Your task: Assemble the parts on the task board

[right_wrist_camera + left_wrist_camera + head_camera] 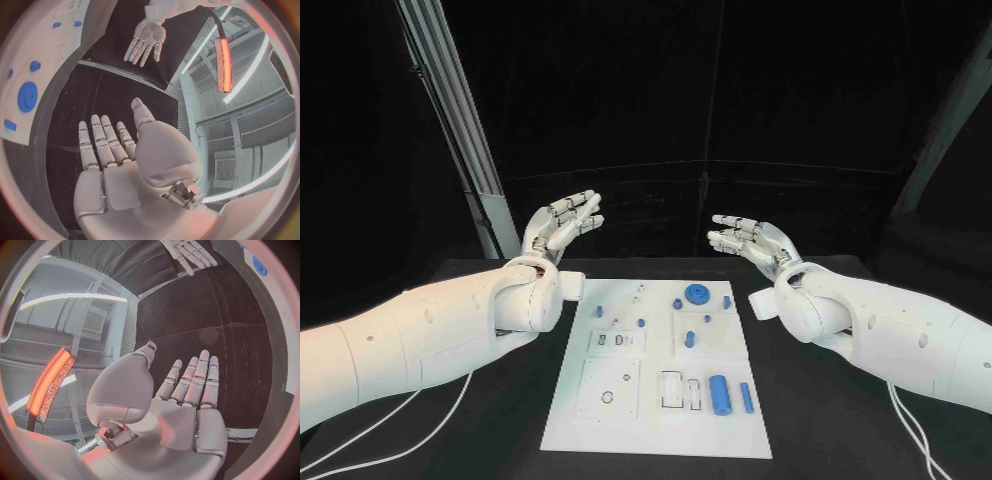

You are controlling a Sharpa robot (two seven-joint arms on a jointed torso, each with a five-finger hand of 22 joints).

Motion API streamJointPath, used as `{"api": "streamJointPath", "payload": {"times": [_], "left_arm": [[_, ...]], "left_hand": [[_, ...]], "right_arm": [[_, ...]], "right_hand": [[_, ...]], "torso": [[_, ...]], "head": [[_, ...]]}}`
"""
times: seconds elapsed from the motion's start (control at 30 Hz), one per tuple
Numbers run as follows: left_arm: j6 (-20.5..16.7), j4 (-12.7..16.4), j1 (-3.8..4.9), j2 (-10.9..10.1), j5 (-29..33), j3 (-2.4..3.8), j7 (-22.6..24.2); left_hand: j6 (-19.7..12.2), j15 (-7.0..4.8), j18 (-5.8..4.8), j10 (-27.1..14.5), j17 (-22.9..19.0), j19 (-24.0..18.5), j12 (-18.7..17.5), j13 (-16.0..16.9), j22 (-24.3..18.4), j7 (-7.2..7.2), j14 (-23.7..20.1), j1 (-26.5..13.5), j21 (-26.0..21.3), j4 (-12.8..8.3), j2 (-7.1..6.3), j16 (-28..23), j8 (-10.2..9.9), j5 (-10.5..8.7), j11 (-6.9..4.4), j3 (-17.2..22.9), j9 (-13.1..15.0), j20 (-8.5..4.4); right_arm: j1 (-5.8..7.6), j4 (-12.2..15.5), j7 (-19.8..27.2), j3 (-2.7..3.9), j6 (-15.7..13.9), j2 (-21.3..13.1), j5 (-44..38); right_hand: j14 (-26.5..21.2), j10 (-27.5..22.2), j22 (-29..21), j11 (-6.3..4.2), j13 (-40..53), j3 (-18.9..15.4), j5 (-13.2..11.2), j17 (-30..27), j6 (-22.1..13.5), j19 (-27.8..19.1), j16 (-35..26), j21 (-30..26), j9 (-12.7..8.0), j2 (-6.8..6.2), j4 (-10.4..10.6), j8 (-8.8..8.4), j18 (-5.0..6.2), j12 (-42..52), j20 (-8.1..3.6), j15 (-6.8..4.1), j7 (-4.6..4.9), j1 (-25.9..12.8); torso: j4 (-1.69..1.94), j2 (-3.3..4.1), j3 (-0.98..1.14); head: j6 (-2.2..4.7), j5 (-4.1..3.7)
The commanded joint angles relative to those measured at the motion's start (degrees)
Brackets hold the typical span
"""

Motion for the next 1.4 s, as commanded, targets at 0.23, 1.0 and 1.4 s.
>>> {"api": "streamJointPath", "payload": {"times": [0.23,1.0,1.4], "left_arm": [[7.05,2.24,0.04,-2.24,-0.19,0.04,1.97],[10.47,14.95,-0.02,-8.93,-2.47,0.04,0.64],[10.92,16.75,-0.09,-9.2,-2.19,0.03,0.05]], "left_hand": [[16.68,-3.92,3.09,14.79,0.64,15.56,1.89,0.05,1.02,4.51,13.7,1.09,4.93,-2.29,1.14,2.74,3.17,-0.02,-3.01,-1.24,0.47,-1.75],[21.26,-6.25,3.0,21.67,3.4,22.84,0.28,0.31,-0.33,2.94,21.66,3.53,4.67,-6.02,1.8,2.25,1.9,-0.04,-4.95,-1.87,-0.09,-4.06],[21.28,-6.25,2.99,21.71,3.43,22.86,0.26,0.31,-0.36,2.94,21.65,3.52,4.64,-6.04,1.85,2.2,1.88,-0.02,-4.95,-1.87,-0.09,-4.06]], "right_arm": [[0.31,0.1,0.95,0.09,-0.5,-0.68,-17.33],[4.96,1.37,-19.98,0.18,6.12,1.13,-68.9],[5.62,2.24,-23.72,0.19,7.22,2.72,-77.91]], "right_hand": [[25.29,24.96,0.81,-3.34,-0.3,3.64,-2.86,0.01,24.73,21.06,-0.51,7.0,-0.52,1.35,-11.63,0.18,3.33,-11.35,-2.11,-4.08,3.64,2.78],[49.33,37.23,10.95,-7.44,-0.06,4.35,-3.63,7.82,32.43,39.73,7.41,28.3,-0.34,-2.7,-11.46,-3.07,3.08,-19.29,-10.67,-11.27,0.8,3.34],[49.04,35.18,15.38,-7.02,-0.06,6.05,-4.21,15.61,31.91,38.3,15.62,35.48,-0.42,-3.62,-11.45,-4.32,3.05,-20.19,-10.77,-11.25,1.22,2.24]], "torso": [[0.2,1.67,0.06],[1.61,8.17,-0.32],[1.98,9.64,-0.45]], "head": [[0.41,0.3],[1.81,-2.57],[2.12,-2.87]]}}
